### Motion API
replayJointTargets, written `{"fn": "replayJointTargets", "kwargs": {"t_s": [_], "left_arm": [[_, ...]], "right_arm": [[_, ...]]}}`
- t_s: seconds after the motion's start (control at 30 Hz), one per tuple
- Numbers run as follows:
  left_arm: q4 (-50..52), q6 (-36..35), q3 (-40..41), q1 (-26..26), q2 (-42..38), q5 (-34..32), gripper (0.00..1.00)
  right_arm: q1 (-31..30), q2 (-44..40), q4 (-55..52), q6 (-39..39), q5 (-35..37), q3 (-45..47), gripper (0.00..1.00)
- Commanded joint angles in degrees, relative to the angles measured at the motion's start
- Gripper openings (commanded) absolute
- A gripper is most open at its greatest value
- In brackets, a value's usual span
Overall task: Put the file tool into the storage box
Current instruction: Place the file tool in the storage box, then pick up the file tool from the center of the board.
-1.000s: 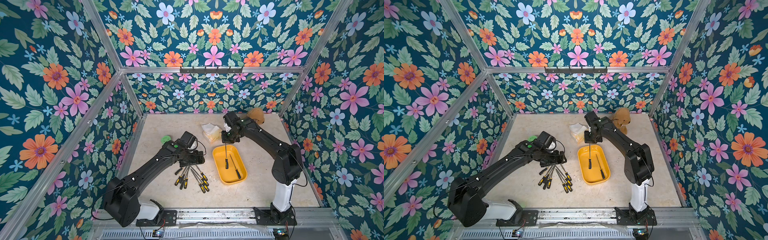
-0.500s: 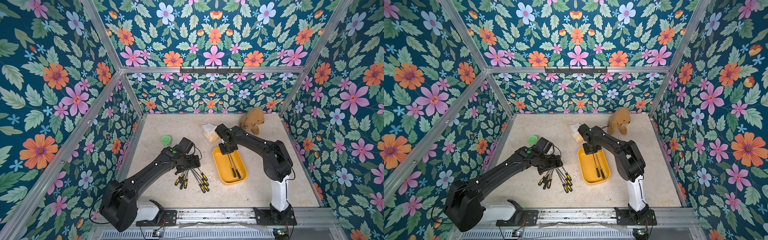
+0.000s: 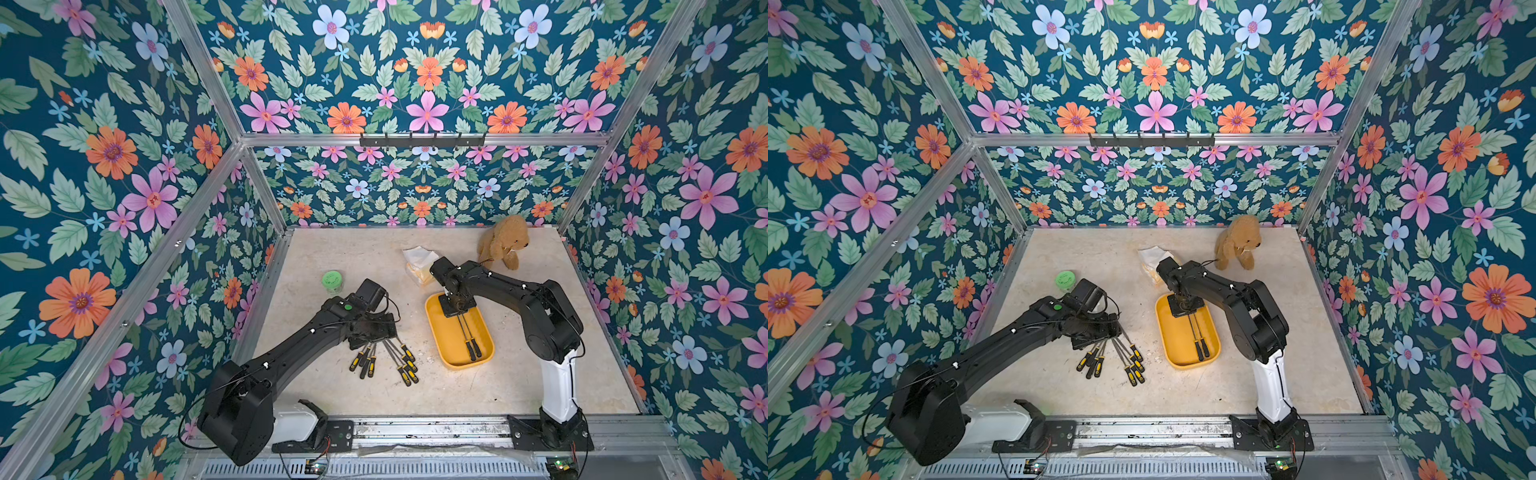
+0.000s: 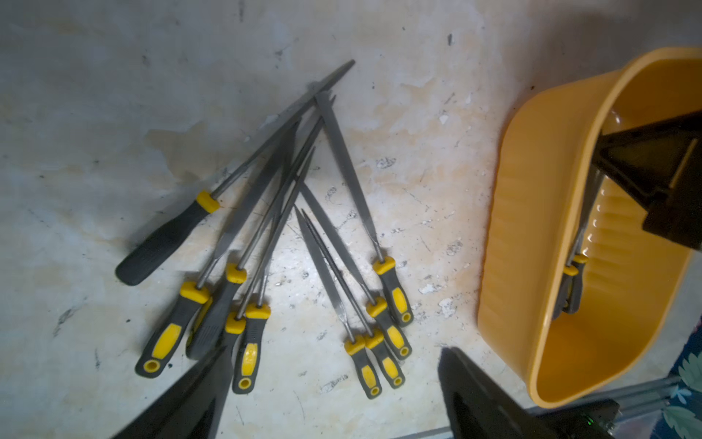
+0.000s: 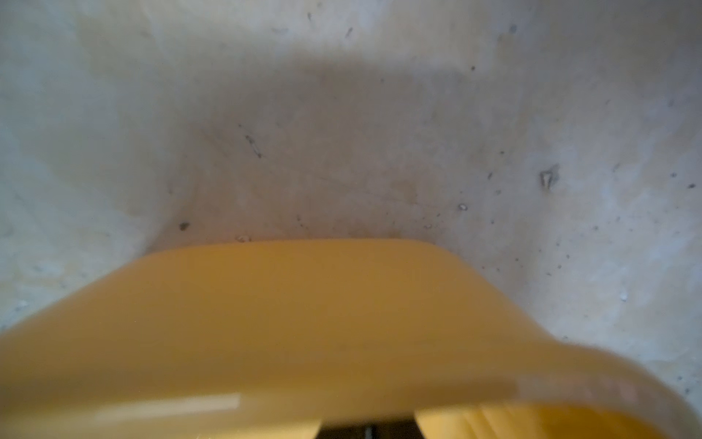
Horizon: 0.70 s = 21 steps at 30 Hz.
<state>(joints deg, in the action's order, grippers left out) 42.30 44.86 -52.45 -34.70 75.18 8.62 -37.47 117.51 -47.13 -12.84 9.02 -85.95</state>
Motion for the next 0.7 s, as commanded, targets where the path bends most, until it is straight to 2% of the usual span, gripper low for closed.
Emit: {"fn": "replayJointTargets", "kwargs": {"t_s": [0.0, 0.07, 0.23, 0.43, 0.67], "left_arm": [[3.5, 2.2, 0.4, 1.7, 0.1, -4.7, 0.92], [5.7, 2.6, 0.2, 3.3, 0.6, -6.8, 0.92], [11.8, -0.6, -2.4, 6.6, 4.1, -12.0, 0.91], [13.1, -10.6, -7.2, 7.1, 12.9, -12.2, 0.81], [11.6, -16.4, -5.6, 7.8, 17.3, -12.2, 0.75]], "right_arm": [[-0.1, -0.4, 0.2, -1.3, 0.6, 0.1, 0.22], [-0.1, -1.3, 0.1, -1.8, 0.4, 0.0, 0.30], [0.6, -4.6, -0.1, -3.7, -1.9, -0.3, 0.41], [0.6, -8.3, -0.6, -6.2, -3.7, -1.4, 0.41], [0.6, -9.6, -1.5, -6.8, -3.6, -2.2, 0.41]]}}
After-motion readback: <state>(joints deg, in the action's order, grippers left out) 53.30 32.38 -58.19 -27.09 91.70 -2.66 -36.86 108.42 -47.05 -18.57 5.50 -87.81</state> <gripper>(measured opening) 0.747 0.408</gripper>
